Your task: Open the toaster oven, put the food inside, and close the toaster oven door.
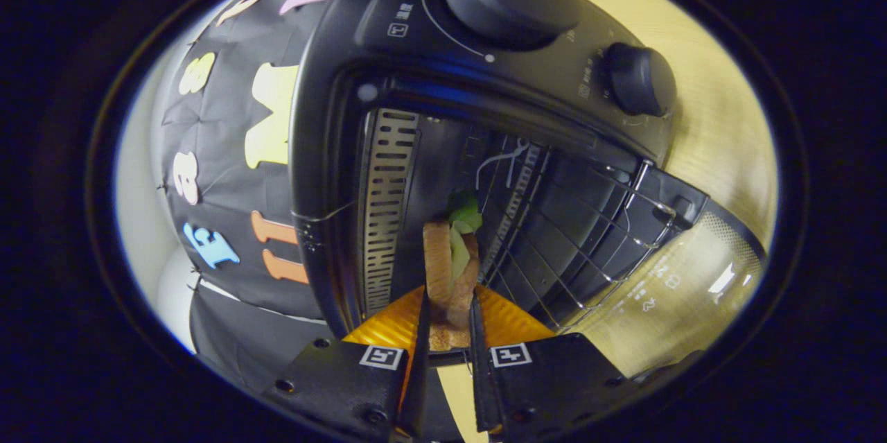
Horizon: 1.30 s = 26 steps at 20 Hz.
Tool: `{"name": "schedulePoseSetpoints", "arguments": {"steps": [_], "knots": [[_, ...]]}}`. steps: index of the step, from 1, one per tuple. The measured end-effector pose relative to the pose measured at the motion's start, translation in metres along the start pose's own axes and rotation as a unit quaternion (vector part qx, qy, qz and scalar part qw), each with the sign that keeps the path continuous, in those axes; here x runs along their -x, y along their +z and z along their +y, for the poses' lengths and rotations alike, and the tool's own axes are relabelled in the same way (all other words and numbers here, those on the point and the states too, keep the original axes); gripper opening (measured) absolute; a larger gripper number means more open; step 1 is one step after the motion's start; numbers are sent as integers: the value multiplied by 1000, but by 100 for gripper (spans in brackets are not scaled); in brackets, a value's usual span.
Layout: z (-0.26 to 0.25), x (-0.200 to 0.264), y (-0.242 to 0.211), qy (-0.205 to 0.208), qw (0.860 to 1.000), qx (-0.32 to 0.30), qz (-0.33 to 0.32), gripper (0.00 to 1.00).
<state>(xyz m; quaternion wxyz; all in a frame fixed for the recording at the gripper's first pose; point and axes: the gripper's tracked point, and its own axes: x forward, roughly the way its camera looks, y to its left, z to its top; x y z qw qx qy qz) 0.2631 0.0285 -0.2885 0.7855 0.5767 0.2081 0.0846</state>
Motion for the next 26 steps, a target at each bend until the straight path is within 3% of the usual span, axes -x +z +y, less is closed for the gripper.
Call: {"name": "schedulePoseSetpoints", "arguments": {"steps": [4, 6, 10, 17, 21, 26], "knots": [[-9, -5, -5, -28, 999, 5, -14, 38], [-10, -2, -4, -42, 999, 13, -17, 46], [-5, 6, -7, -63, 997, 34, -17, 74], [-5, 35, -37, -108, 990, 88, 14, 94], [8, 69, -51, -127, 978, 164, 34, 94], [37, 122, -62, -143, 943, 296, 45, 95]]}}
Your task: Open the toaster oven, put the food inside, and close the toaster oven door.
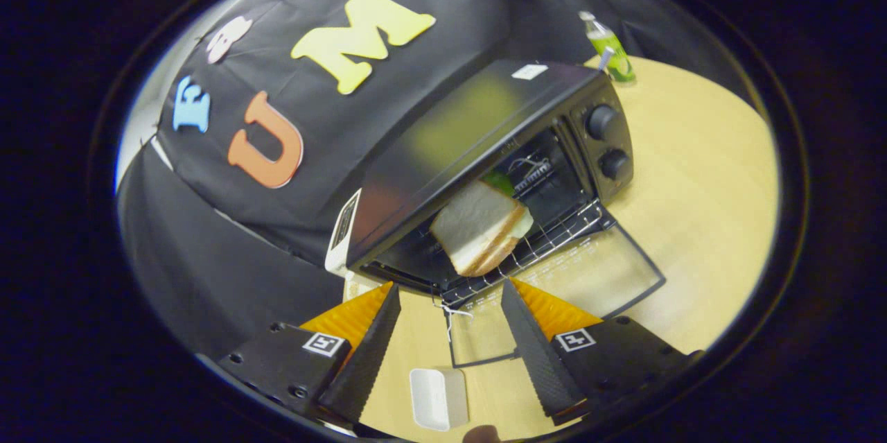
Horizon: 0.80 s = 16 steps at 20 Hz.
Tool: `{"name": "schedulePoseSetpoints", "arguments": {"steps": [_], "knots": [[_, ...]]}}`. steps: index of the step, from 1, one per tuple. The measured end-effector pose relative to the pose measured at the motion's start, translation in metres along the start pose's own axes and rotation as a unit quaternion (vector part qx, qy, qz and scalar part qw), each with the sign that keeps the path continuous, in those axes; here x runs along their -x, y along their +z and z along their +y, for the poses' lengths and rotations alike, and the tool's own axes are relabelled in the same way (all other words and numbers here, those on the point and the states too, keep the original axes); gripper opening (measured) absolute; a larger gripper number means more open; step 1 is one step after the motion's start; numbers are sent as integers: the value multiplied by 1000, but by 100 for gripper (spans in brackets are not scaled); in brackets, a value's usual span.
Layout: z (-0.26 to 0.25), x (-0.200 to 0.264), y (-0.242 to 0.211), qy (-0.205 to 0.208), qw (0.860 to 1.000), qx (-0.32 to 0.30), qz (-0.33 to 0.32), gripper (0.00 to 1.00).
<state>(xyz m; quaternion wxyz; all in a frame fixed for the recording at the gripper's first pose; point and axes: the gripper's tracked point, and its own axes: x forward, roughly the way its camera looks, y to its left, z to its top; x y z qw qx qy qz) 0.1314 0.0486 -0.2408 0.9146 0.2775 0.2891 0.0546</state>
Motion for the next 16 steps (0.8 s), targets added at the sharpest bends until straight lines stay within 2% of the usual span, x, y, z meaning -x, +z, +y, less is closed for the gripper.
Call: {"name": "schedulePoseSetpoints", "arguments": {"steps": [2, 5, 9, 13, 16], "knots": [[4, 24, 0, -13, 999, 44, -3, 99], [16, 58, -6, -16, 994, 104, 2, 99], [18, 87, -8, -31, 982, 185, -7, 100], [-2, 95, -16, -66, 971, 227, -22, 99], [-23, 89, -39, -86, 965, 249, -11, 100]]}}
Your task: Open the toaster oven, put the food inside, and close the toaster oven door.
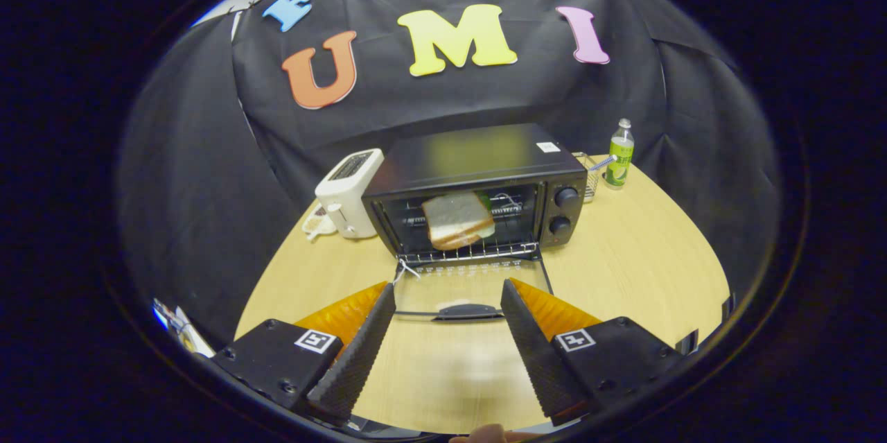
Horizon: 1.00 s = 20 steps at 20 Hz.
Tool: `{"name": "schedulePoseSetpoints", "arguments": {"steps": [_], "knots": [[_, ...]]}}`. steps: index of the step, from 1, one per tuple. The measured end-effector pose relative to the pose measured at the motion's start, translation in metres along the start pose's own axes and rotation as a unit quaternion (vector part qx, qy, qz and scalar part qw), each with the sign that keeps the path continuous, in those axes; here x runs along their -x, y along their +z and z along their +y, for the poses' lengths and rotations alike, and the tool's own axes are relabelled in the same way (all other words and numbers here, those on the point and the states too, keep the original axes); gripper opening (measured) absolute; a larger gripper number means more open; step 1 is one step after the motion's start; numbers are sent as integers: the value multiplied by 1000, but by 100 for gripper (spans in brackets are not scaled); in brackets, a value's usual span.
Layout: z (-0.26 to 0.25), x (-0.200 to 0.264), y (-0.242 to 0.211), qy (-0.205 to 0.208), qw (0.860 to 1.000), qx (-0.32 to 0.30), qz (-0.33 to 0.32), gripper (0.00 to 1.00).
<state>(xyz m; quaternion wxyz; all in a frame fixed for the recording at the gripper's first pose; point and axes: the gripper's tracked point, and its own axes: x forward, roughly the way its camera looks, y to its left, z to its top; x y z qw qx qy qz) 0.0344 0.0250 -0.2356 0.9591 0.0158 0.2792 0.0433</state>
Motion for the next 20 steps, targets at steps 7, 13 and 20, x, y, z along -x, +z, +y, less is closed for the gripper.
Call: {"name": "schedulePoseSetpoints", "arguments": {"steps": [7, 13, 20], "knots": [[-15, -35, -74, -19, 998, 23, 53, 100], [-31, -81, -109, -32, 996, 14, 86, 100], [-35, -123, -132, -38, 993, 0, 109, 100]]}}
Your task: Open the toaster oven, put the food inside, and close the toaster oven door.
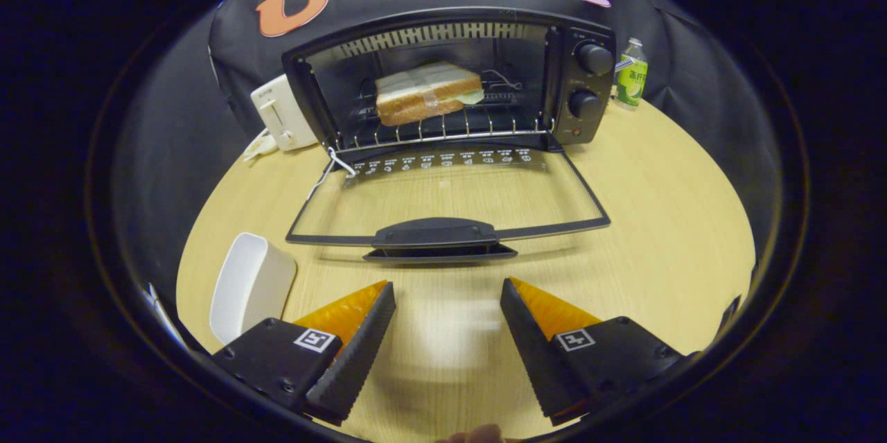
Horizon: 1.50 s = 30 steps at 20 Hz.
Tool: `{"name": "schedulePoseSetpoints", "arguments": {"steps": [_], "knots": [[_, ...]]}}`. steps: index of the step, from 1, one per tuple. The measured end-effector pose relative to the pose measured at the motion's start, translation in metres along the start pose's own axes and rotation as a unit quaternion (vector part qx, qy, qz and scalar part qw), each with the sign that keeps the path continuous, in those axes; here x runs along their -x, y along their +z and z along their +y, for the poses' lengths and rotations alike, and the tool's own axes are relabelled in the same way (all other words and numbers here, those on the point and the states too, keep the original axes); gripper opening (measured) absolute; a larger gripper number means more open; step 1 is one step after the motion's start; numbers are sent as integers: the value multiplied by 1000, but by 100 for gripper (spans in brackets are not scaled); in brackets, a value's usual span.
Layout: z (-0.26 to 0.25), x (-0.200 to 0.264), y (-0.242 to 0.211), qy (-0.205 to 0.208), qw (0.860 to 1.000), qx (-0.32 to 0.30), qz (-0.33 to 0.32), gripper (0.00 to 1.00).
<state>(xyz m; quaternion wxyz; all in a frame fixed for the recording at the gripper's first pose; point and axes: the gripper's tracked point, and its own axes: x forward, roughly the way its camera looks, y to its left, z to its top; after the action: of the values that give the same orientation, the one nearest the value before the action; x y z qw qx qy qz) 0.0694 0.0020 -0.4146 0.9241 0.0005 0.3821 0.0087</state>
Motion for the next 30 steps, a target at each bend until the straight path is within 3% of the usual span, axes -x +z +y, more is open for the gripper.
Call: {"name": "schedulePoseSetpoints", "arguments": {"steps": [9, 20, 30], "knots": [[3, -10, 12, -28, 999, 4, -22, 100], [10, 41, 47, -23, 997, -3, -73, 100], [15, 70, 111, -22, 988, 25, -152, 100]]}}
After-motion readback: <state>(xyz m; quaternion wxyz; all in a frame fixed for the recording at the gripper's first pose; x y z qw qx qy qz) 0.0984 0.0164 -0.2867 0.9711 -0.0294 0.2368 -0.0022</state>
